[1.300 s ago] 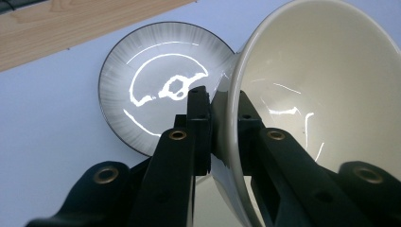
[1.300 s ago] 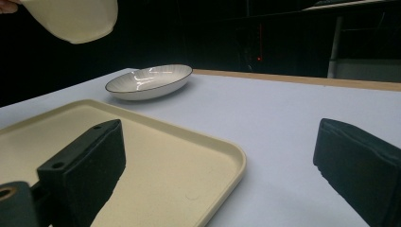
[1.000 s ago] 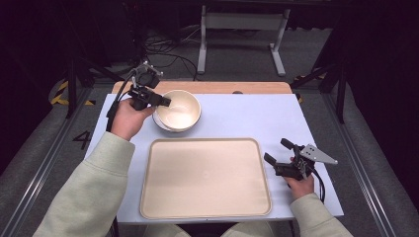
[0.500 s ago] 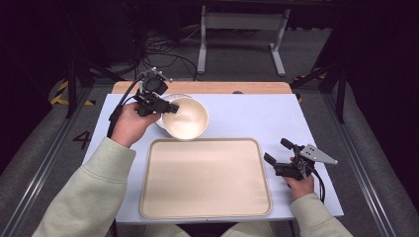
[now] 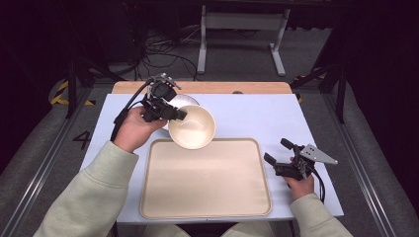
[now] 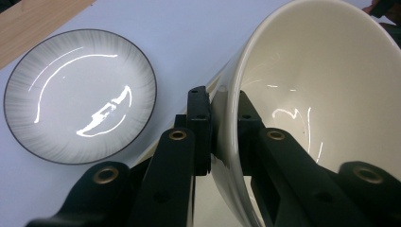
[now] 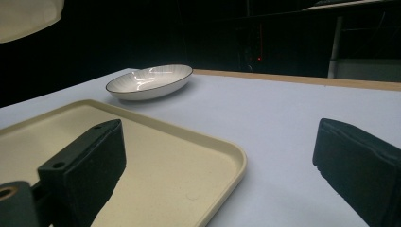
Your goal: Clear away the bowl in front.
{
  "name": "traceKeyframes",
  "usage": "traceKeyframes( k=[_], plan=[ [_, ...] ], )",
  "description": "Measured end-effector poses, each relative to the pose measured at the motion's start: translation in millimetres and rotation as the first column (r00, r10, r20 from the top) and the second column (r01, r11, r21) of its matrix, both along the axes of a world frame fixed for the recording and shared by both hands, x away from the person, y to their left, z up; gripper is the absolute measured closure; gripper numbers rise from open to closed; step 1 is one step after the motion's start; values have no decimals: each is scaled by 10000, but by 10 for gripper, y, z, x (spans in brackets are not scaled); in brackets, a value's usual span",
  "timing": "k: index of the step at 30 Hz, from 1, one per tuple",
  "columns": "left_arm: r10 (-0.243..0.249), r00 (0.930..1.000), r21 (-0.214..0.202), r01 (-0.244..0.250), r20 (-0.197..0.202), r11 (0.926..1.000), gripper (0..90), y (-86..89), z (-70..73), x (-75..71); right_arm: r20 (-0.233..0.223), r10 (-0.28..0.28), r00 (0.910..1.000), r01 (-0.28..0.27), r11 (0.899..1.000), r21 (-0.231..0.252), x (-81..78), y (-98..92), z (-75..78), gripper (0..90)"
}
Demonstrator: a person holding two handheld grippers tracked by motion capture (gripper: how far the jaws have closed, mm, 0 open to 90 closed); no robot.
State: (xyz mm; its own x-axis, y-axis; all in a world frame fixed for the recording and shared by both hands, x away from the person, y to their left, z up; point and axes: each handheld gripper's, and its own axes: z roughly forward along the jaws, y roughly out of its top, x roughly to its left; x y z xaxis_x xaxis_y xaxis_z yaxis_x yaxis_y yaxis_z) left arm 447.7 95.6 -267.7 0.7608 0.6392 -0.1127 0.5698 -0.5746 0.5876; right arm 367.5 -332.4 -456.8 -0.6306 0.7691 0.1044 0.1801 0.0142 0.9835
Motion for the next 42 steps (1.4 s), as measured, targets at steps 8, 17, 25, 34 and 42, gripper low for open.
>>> traceKeyframes(
  k=[8, 17, 25, 34, 42],
  plan=[
    [-738, 9973, 70, 738, 58, 9973, 825, -139, 10, -98, -4, 12, 10000, -12, 10000, 7, 0, 0, 0, 36],
    [-1279, 9918, 242, 1278, 44, 9915, 825, -277, -20, -156, -16, 34, 10000, -34, 10000, 20, 0, 0, 0, 36],
    [-1877, 9822, 439, 1875, -8, 9813, 825, -374, -108, -185, -29, 61, 10000, -61, 10000, -14, 2, 1, 1, 36],
    [-2326, 9726, 620, 2322, 4, 9707, 826, -460, -184, -218, -53, 76, 10000, -76, 10000, -6, 2, 4, 1, 37],
    [-2825, 9591, 1023, 2828, -181, 9537, 825, -579, -329, -225, -92, 125, 9999, -125, 9999, 7, 6, 10, 1, 40]
  ],
)
